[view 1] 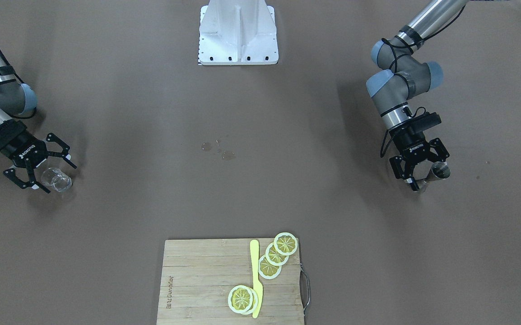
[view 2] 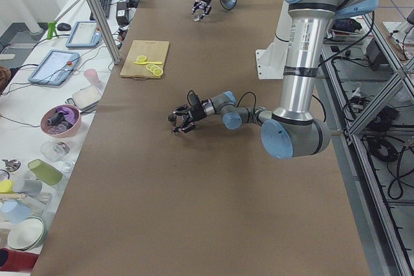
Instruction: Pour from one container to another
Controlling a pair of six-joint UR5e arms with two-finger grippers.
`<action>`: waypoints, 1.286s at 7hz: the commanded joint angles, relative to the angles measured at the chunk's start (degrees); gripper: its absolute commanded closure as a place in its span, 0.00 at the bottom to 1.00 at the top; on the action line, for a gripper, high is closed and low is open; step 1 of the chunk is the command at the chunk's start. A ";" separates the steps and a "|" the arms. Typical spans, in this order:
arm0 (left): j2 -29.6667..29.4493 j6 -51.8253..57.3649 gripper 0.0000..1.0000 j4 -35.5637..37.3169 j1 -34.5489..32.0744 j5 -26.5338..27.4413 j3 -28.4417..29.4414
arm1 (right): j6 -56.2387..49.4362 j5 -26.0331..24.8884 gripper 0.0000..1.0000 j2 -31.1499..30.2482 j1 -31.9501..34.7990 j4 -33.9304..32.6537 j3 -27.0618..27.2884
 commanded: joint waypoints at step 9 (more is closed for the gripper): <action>0.48 -5.31 0.08 0.96 1.17 0.80 0.86 | -0.72 1.57 0.09 1.06 -0.06 3.37 -3.42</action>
